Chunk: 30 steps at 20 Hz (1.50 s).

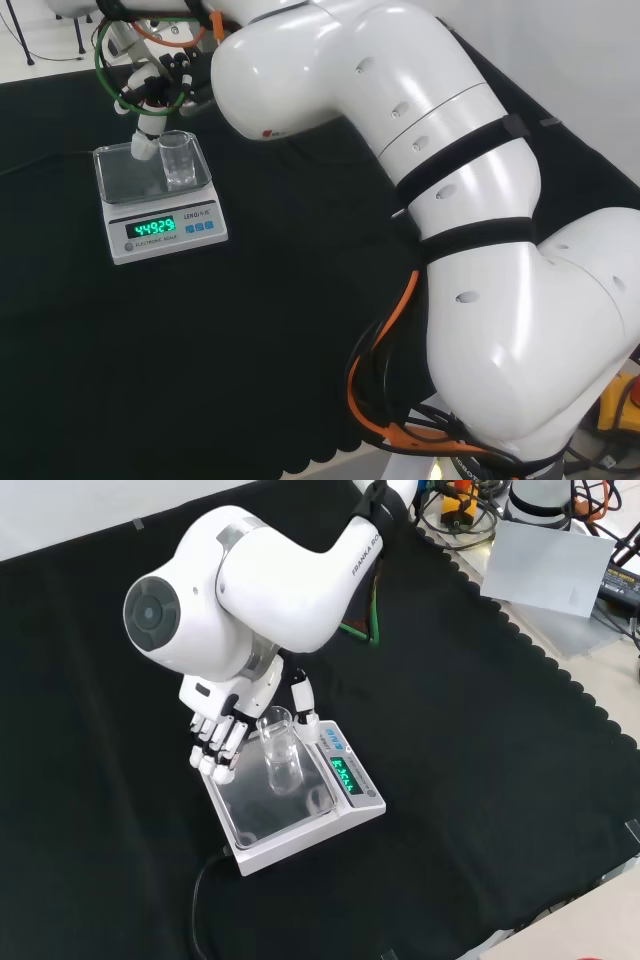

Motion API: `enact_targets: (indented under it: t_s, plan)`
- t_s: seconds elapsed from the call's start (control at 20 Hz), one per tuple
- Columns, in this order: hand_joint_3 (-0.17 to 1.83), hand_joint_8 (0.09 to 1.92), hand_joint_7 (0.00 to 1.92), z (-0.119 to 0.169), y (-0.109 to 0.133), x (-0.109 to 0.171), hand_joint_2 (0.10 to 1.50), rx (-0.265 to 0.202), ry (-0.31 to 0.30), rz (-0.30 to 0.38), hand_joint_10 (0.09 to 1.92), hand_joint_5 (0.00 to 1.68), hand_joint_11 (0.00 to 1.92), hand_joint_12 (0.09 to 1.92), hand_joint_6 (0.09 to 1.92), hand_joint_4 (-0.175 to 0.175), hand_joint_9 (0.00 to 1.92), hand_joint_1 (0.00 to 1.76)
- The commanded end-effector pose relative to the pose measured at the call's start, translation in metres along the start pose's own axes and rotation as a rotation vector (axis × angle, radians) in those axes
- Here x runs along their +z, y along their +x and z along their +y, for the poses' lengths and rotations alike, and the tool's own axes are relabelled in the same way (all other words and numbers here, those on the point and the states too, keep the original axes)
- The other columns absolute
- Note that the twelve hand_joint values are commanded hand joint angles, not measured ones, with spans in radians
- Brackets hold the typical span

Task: Put the beaker on the electronic balance.

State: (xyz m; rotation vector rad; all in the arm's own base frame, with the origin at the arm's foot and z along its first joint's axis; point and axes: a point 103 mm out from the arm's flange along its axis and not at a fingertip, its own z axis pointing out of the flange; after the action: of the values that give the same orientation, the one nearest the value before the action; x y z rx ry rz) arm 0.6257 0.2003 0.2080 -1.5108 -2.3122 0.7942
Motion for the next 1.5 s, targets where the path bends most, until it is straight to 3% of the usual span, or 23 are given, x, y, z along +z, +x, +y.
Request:
enact_targets:
  t_s: [0.05,0.15,0.25,0.3,0.5,0.8,0.9,1.0,1.35,1.5]
  plan:
    - [-0.08,0.16,0.09,-0.046,-0.014,-0.037,0.81,0.032,-0.077,-0.018,0.39,0.09,0.0,1.36,0.09,0.007,0.08,0.61]
    - [-0.06,0.48,0.15,-0.055,-0.017,-0.045,0.82,0.035,-0.105,-0.017,0.76,0.2,0.02,1.47,0.09,-0.018,0.18,0.61]
    - [-0.04,0.74,0.38,-0.072,-0.02,-0.055,0.87,0.045,-0.149,-0.023,0.88,0.41,0.23,1.47,0.12,-0.058,0.46,0.67]
    - [-0.03,0.81,0.5,-0.08,-0.021,-0.06,0.9,0.053,-0.172,-0.024,0.88,0.47,0.36,1.44,0.24,-0.077,0.61,0.71]
    - [-0.03,0.91,0.79,-0.104,-0.025,-0.067,0.97,0.072,-0.214,-0.025,0.9,0.6,0.69,1.35,0.8,-0.118,0.91,0.84]
    - [-0.01,0.93,0.99,-0.138,-0.035,-0.073,1.04,0.114,-0.268,-0.02,0.92,0.82,0.86,1.32,0.93,-0.153,1.07,0.96]
    - [0.02,0.93,1.03,-0.152,-0.043,-0.067,1.08,0.137,-0.286,-0.003,0.92,0.91,0.91,1.31,1.01,-0.045,1.11,1.03]
    - [0.03,0.93,1.06,-0.157,-0.047,-0.062,1.1,0.147,-0.29,0.006,0.92,0.95,0.93,1.3,1.04,-0.008,1.14,1.06]
    - [0.04,0.92,1.09,-0.173,-0.062,-0.032,1.11,0.192,-0.271,0.046,0.92,0.96,0.96,1.29,1.05,-0.012,1.16,1.08]
    - [0.04,0.92,1.1,-0.183,-0.066,-0.025,1.1,0.206,-0.284,0.034,0.92,0.97,0.97,1.29,1.05,-0.035,1.16,1.09]
